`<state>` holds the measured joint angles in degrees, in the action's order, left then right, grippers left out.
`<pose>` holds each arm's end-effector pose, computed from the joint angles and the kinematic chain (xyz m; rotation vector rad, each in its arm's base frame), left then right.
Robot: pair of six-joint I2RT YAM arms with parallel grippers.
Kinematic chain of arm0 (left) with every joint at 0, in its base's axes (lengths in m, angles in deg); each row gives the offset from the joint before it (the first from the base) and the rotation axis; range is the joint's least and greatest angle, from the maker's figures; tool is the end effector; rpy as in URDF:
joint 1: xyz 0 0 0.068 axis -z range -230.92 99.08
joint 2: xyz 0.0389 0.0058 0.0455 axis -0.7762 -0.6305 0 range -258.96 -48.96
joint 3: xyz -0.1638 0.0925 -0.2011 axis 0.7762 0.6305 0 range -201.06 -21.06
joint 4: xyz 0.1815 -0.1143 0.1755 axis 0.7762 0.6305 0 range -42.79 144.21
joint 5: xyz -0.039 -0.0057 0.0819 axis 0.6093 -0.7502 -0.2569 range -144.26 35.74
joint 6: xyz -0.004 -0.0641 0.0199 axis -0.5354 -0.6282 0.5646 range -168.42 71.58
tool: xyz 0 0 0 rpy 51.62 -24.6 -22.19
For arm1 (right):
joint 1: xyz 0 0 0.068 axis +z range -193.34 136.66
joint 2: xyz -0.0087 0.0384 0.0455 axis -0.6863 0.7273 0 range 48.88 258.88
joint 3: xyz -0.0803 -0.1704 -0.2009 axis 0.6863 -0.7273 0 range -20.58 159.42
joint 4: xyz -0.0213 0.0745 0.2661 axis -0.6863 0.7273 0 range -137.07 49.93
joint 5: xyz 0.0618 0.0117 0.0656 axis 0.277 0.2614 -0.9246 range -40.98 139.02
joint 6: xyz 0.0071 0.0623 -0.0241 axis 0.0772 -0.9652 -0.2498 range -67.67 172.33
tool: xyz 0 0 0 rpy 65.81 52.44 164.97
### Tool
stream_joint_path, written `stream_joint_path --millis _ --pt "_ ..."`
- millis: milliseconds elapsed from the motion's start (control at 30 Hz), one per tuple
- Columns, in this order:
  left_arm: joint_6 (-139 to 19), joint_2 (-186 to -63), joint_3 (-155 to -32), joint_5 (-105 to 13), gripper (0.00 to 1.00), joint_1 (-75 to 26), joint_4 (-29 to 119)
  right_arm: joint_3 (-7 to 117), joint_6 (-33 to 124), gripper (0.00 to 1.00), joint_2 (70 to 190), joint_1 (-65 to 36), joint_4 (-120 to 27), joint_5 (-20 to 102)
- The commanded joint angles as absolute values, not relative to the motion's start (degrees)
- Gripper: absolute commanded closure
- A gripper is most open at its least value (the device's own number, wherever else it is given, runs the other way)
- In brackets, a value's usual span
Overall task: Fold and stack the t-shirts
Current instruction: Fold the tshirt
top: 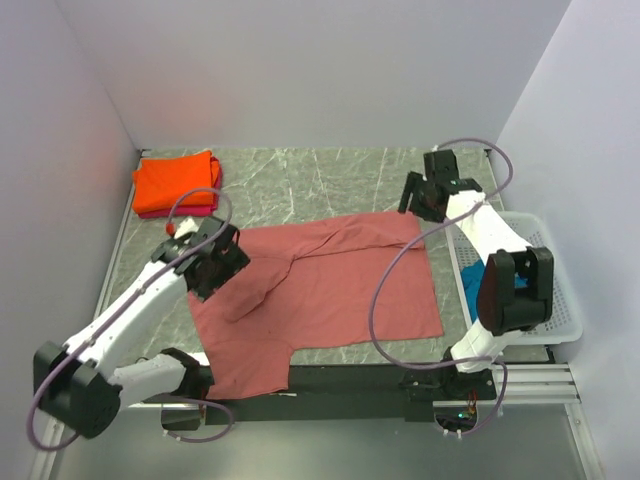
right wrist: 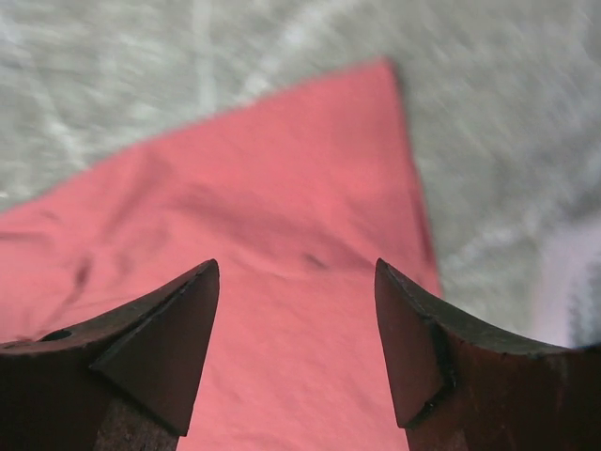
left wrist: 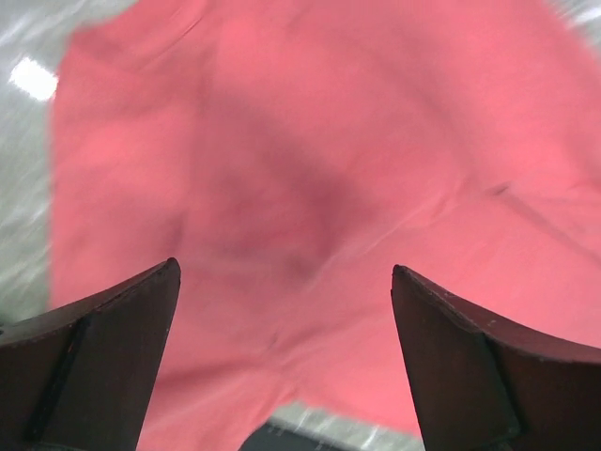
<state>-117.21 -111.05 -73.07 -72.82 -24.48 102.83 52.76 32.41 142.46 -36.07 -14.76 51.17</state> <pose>0.1999 -0.0803 0.2487 -1.0317 2.4079 -0.1280 0.3776 0.0461 0.2441 0.2903 2.4766 0.1532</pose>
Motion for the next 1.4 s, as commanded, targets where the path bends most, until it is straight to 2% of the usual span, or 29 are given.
stream_joint_path --millis 0,133,400,867,1067,1367 --pt "-110.0 -119.3 -77.4 -75.5 0.00 -27.3 88.5 59.2 34.1 0.26 147.8 -34.3 -17.5 46.2" --pt "-105.0 -129.8 -79.4 -71.1 0.01 -35.1 80.6 65.0 33.0 0.26 156.2 -34.3 -16.9 43.4" --pt "-101.3 -147.0 -86.0 -70.9 0.00 -37.5 75.3 70.0 30.1 0.25 165.3 -35.3 -12.4 45.3" --pt "-96.8 -158.9 -88.9 -72.3 0.01 -42.6 75.9 78.9 33.0 0.25 176.2 -40.2 -6.1 42.8" --pt "-93.9 -160.1 -91.9 -65.5 0.00 -42.0 72.3 82.0 33.4 0.25 177.9 -40.9 -5.0 43.6" --pt "-90.9 -169.0 -108.7 -66.5 0.01 -36.4 76.3 86.7 32.8 0.25 180.6 -46.5 -3.3 46.5"
